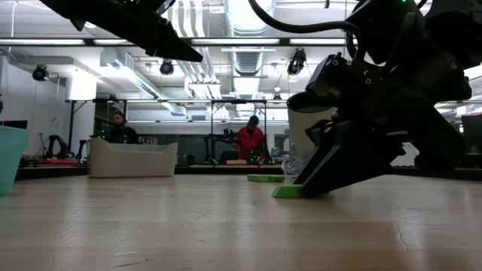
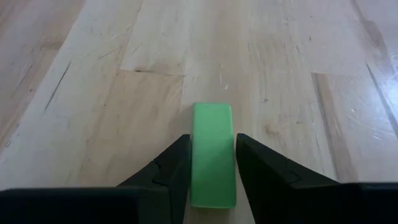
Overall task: Pick & Place School Supplies
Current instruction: Put the green eraser into the yellow bin
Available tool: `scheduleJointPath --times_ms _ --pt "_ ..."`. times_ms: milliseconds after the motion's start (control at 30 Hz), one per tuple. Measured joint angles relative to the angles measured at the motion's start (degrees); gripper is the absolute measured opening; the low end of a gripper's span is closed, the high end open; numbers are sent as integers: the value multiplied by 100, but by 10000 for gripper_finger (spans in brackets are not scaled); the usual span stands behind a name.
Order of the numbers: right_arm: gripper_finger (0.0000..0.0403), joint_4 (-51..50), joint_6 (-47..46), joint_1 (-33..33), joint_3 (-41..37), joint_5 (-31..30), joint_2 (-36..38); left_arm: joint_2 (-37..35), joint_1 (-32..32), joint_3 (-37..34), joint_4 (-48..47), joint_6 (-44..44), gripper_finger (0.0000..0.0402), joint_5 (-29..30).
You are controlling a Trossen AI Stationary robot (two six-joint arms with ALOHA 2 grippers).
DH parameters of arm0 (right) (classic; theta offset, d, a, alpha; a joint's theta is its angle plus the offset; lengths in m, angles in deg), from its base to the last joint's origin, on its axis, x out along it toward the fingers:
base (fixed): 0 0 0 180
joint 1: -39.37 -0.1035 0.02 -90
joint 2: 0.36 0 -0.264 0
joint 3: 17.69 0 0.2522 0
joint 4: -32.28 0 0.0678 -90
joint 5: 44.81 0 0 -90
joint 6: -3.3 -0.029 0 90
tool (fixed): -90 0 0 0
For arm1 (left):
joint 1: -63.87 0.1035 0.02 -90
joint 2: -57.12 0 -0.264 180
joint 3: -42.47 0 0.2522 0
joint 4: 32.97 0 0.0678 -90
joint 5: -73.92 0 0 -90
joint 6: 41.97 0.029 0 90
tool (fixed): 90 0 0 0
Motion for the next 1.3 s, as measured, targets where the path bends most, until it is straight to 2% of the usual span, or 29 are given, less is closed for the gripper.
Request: scheduleJointPath --times_ms 300,500,700,1033,1300 --pt "82 -437 -136 0 74 -87 15 0 1 0 2 0 241 0" --pt "79 -528 -137 0 110 -92 100 0 1 0 2 0 241 0" --pt "77 -1134 -136 15 336 56 536 0 -1 0 -11 0 241 1" --pt "76 -3860 11 3 1253 111 1870 0 1 0 -51 0 241 2" --pt "76 -6753 -684 -35 2489 929 2722 2 0 0 -96 0 241 0"
